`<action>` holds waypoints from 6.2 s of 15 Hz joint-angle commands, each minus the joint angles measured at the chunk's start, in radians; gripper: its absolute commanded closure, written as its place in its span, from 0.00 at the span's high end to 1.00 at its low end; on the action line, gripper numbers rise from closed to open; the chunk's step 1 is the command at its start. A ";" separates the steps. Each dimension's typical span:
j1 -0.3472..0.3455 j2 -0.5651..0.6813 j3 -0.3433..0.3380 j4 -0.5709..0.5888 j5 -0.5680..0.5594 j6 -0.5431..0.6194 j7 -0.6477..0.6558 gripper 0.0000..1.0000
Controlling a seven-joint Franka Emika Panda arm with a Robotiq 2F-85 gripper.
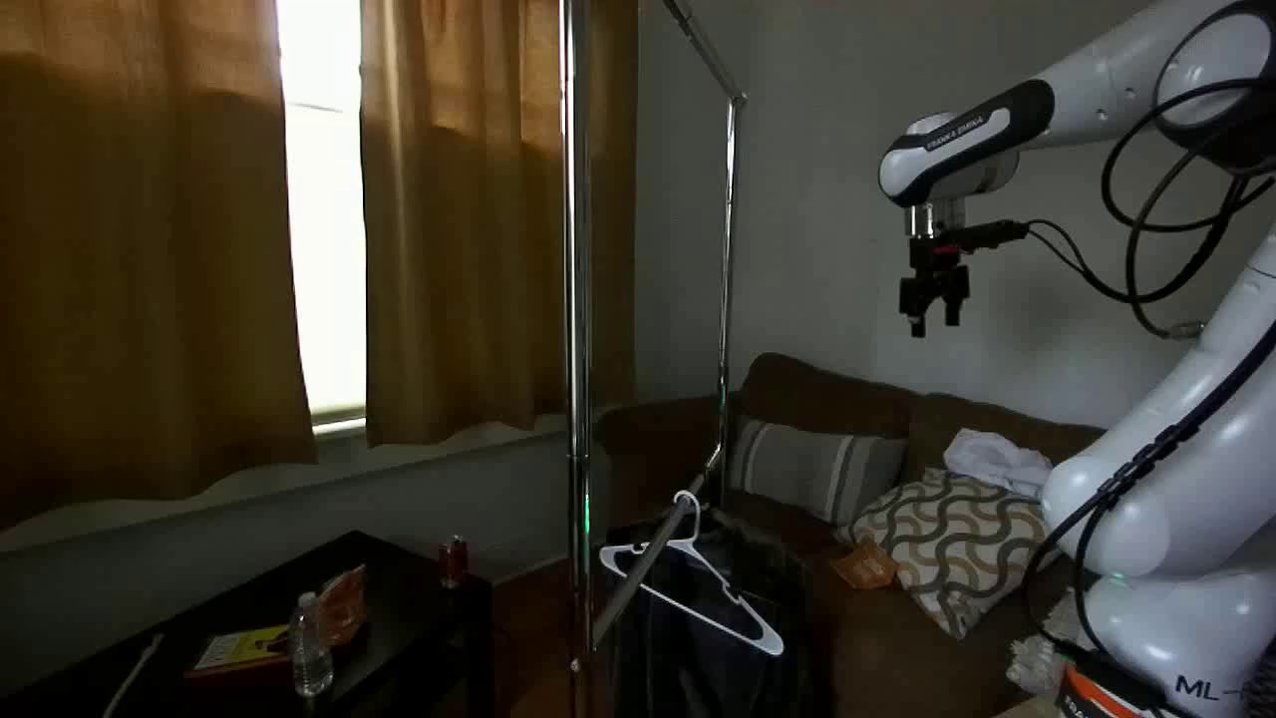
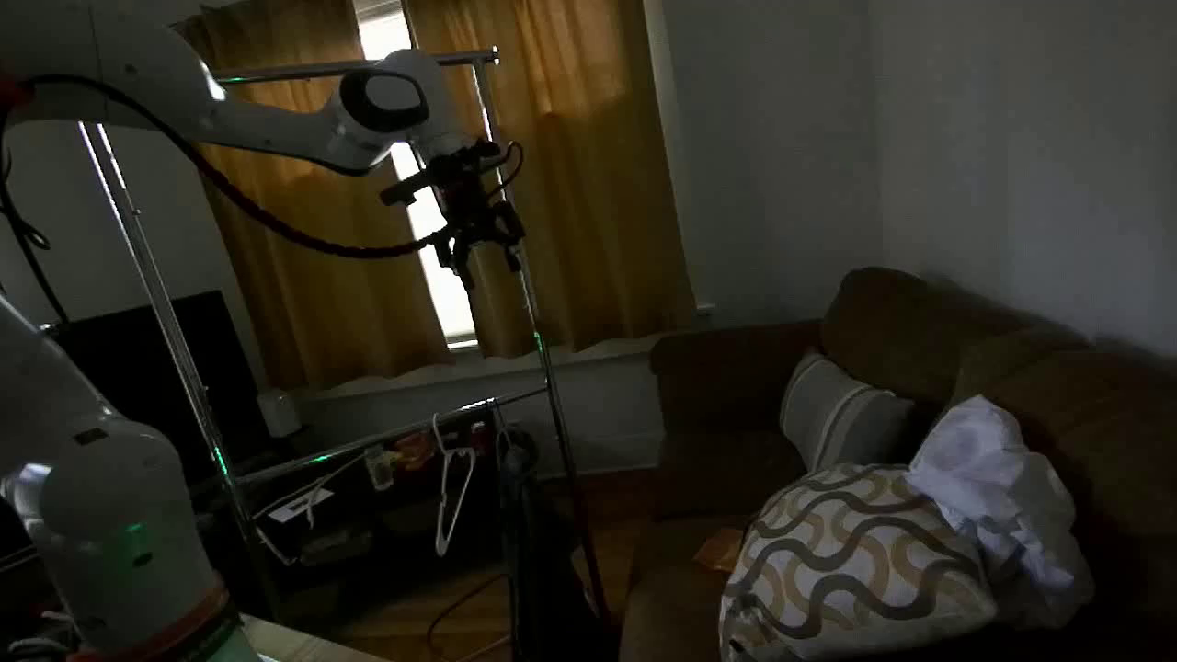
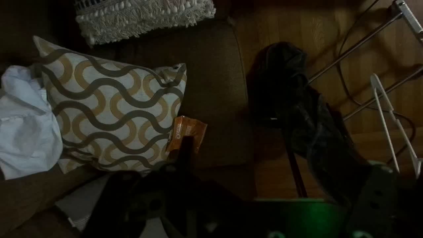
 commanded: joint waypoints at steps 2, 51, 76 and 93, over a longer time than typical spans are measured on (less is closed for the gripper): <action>0.001 0.001 -0.001 0.002 0.000 -0.002 0.000 1.00; 0.098 0.158 -0.019 -0.440 0.561 0.374 -0.602 1.00; 0.112 0.642 0.311 -0.313 1.345 0.798 -1.087 1.00; 0.112 0.945 0.425 -0.035 1.867 0.973 -1.684 0.20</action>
